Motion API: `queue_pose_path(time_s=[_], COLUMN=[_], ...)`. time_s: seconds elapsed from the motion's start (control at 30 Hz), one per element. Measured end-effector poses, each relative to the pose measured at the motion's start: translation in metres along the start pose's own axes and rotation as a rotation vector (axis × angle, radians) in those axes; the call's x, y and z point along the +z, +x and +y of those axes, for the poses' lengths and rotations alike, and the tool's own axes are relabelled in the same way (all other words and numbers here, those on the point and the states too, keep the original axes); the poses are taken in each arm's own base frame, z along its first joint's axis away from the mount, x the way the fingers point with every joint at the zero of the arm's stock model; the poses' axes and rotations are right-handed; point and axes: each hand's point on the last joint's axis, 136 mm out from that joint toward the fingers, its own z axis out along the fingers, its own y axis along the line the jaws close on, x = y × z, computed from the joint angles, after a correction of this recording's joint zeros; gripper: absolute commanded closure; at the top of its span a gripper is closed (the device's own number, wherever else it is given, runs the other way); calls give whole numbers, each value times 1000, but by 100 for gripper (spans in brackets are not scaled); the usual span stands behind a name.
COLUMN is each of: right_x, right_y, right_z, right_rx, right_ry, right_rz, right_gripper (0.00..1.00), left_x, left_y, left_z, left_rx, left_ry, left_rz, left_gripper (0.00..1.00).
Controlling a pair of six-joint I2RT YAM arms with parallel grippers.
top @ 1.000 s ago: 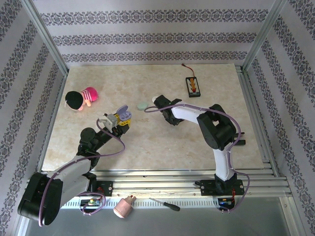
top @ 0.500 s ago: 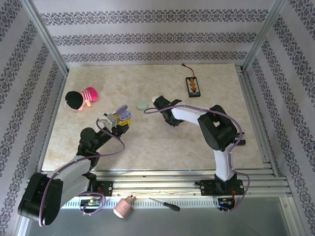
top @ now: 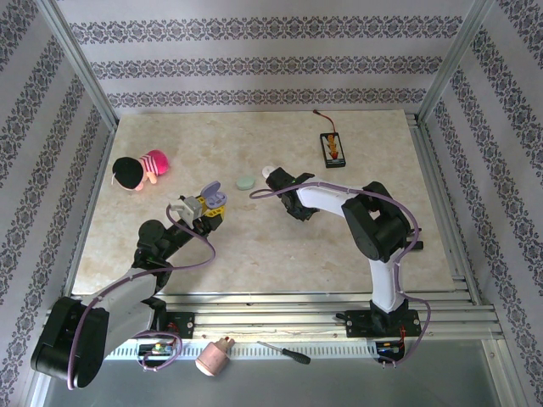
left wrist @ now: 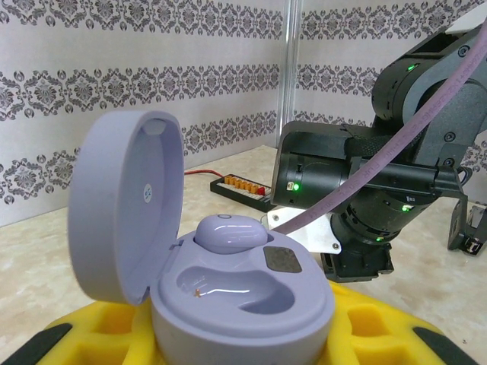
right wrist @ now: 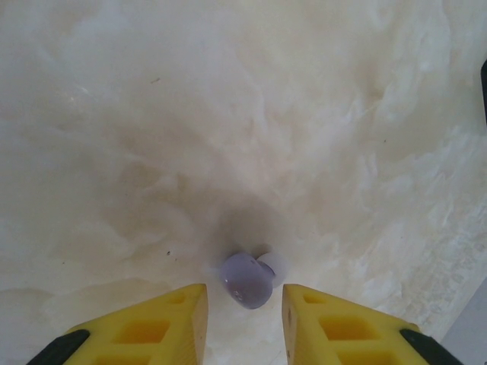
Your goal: Insert the wireless bluetooth earbuds into the charging case
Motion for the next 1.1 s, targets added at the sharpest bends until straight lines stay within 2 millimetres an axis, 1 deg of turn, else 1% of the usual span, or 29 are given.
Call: queue_pose_path(time_s=[0.27,0.57,0.8,0.97,1.1], right_x=[7,11,13,14,8], right_y=[4,1,1,2,3], right_z=[2,-1,-2,-5,-4], right_rx=[-24,-23,-20,10,65], right_ry=[10,18,15,16,-21], right_rz=[30,41,52,54,32], right_gripper=[71,72,79,81,81], left_x=[0,0,0,0,1], left_y=[0,0,0,0,3], left_z=[0,0,0,-1,-5], left_rx=[0,0,0,1,8], left_ry=[0,3,3,7,35], left_rz=[0,0,0,0,10], left_gripper=[71,71,71,69,69])
